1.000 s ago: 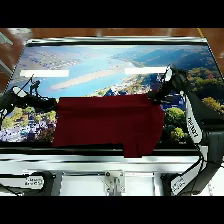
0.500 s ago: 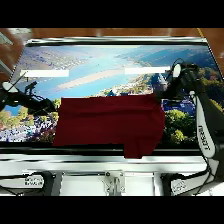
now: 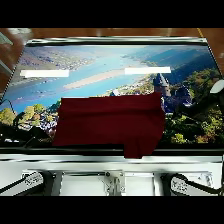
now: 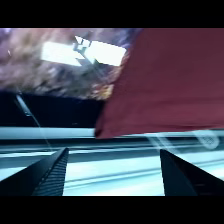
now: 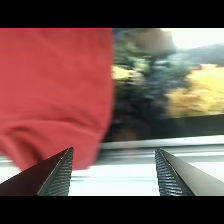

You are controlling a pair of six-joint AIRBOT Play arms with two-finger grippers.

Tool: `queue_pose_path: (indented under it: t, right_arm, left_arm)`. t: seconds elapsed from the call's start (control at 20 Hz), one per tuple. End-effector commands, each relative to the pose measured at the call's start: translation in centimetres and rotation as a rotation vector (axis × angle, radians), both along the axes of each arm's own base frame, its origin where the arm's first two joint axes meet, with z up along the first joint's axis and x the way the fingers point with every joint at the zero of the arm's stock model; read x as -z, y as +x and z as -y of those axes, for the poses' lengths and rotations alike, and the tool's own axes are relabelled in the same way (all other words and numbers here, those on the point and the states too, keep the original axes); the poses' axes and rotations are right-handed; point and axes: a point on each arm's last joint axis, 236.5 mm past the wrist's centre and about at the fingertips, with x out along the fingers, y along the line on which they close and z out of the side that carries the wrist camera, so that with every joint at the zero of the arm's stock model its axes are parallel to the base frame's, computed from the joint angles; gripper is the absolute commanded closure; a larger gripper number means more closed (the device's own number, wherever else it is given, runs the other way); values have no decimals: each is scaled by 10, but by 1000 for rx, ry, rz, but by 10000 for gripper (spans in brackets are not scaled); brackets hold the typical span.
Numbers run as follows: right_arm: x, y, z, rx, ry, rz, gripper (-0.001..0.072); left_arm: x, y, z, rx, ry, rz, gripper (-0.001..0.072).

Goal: Fold the shirts.

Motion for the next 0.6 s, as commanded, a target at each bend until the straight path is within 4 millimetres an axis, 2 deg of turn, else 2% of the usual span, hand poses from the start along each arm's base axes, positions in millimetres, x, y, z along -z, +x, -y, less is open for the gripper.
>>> queue_pose_path:
  t: [0.0, 0.15, 0.4, 0.45, 0.5, 0.55]
  right_arm:
    - [9, -7, -19, 101, 135, 32, 83]
    - [11, 3, -22, 106, 131, 69, 83]
    - [12, 6, -20, 108, 119, 83, 83]
    - [12, 6, -20, 108, 118, 84, 83]
    - [12, 6, -19, 107, 117, 83, 83]
    - [13, 4, -17, 102, 106, 76, 83]
  left_arm:
    - [23, -13, 5, -48, -19, 20, 28]
    - [35, -1, 14, -50, -26, 32, 35]
    - [50, 19, 46, -42, -87, 31, 71]
    - [52, 18, 54, -22, -99, 18, 230]
    - [54, 17, 58, -9, -103, 12, 509]
    - [53, 17, 59, -7, -102, 12, 662]
